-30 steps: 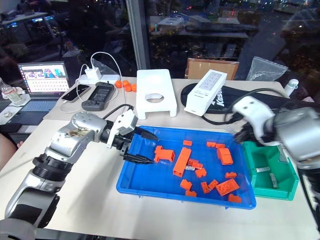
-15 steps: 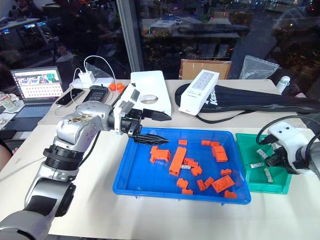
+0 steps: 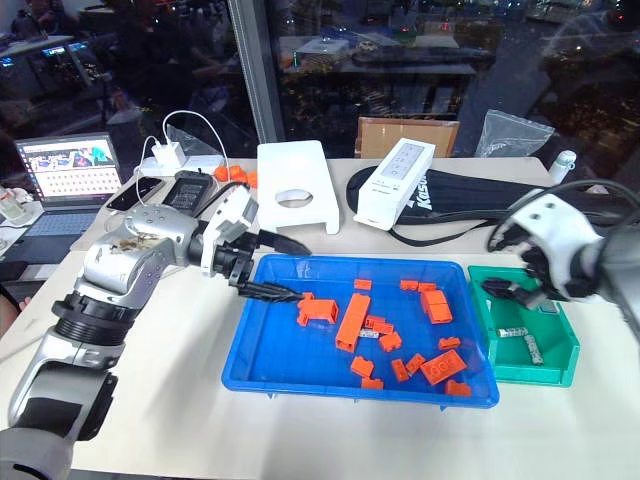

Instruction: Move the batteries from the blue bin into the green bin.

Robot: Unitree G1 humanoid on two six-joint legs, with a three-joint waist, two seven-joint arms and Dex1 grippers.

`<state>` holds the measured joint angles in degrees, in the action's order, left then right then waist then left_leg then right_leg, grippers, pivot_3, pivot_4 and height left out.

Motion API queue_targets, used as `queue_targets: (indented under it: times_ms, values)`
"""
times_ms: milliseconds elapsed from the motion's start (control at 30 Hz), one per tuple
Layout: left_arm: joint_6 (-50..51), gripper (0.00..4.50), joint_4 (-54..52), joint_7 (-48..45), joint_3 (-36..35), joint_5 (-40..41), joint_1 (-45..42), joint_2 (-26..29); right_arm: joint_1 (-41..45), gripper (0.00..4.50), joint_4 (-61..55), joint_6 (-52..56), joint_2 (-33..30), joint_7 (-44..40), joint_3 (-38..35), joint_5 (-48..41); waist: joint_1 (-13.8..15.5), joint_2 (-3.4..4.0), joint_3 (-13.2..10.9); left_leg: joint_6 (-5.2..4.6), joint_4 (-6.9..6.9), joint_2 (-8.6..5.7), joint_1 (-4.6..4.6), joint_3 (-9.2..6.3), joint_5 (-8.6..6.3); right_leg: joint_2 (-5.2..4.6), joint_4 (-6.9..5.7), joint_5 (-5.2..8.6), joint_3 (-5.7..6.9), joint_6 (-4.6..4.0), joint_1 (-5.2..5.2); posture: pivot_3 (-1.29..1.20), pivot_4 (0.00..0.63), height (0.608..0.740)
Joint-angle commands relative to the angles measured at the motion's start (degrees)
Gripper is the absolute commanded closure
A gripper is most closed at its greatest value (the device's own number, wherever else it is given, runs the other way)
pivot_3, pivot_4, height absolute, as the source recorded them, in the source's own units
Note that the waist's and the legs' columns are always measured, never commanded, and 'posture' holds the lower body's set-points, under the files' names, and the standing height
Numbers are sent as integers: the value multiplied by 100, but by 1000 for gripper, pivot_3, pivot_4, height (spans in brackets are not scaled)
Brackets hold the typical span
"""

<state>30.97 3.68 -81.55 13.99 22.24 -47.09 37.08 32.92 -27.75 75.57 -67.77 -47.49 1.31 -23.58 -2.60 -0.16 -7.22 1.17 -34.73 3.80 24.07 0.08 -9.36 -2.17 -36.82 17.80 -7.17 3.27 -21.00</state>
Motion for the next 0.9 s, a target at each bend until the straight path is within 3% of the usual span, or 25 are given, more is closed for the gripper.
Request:
queue_targets:
  times_ms: [33, 300, 600, 700, 867, 900]
  values:
    - [-170, 0, -115, -100, 66, -173, 7, 178, 480, 21, -420, -128, 522, -31, 815, -151, 27, -2, -1, 0, -3, 0, 7, 0, 0, -1, 2, 0, 0, 0, -3, 0, 150, 714]
    - [-175, 0, -258, -91, 34, -289, 167, 338, 798, 21, -166, -469, 1284, 127, 2228, 221, 157, -3, -1, 0, -5, -1, 21, 1, 0, -5, 3, -12, 6, -20, -16, 0, 150, 714]
    - [-47, 0, -549, 26, 14, -251, 312, 358, 642, 21, 859, -1509, 1541, -71, 2786, 778, 169, -4, 0, -1, -11, -1, 19, 0, 0, -4, -4, -12, 7, -19, -14, 0, 150, 714]
    - [-5, 0, -633, 49, -26, -233, 358, 408, 581, 649, 1061, -1700, 1632, -171, 2786, 871, 170, -5, 0, -1, -11, -1, 19, 0, 0, -3, -5, -12, 7, -19, -14, 0, 150, 714]
    - [11, 0, -684, 60, -45, -234, 419, 446, 537, 2472, 1048, -1784, 1521, -372, 2693, 970, 171, -5, 0, -1, -11, -1, 18, 0, 1, -3, -8, -12, 7, -20, -14, 0, 150, 714]
    - [5, 0, -679, 65, -39, -239, 422, 439, 519, 2644, 1016, -1789, 1454, -433, 2653, 968, 171, -5, 0, -1, -12, -1, 18, 0, 1, -3, -8, -12, 7, -19, -13, 0, 150, 714]
